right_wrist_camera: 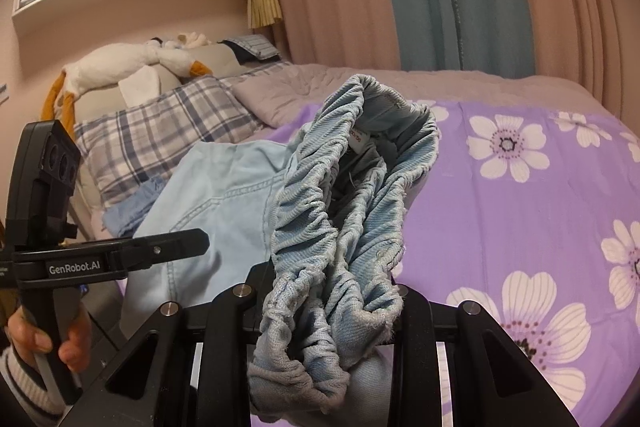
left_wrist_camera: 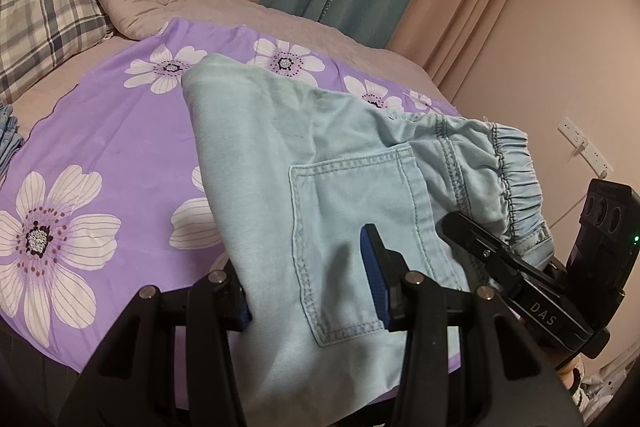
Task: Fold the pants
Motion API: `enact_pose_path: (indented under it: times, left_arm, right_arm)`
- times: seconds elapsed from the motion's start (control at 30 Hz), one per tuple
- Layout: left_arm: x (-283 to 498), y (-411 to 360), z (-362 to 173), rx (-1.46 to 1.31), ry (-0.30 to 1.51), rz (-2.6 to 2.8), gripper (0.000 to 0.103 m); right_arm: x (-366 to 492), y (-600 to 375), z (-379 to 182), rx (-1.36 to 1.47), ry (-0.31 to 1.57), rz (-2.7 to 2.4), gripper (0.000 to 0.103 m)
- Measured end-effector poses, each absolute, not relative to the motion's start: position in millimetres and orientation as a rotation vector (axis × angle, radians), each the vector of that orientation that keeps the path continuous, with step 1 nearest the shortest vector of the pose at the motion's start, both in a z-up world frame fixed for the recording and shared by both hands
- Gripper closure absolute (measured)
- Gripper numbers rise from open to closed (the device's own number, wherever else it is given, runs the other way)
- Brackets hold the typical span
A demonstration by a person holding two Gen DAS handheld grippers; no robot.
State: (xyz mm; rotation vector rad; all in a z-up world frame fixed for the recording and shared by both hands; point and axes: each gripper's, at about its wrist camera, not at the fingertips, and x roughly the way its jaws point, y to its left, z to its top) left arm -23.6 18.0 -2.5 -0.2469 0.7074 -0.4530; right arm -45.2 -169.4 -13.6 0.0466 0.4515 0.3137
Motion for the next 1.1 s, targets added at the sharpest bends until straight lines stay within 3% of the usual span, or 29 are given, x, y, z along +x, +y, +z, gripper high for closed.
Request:
enact_pose_path:
  times: [1.1]
  left_arm:
    - [-2,27,12,-0.21,0.666,-0.364,0.06]
  right_arm:
    - [-13,-163,-2,0.026,0.405,0.391,0.071]
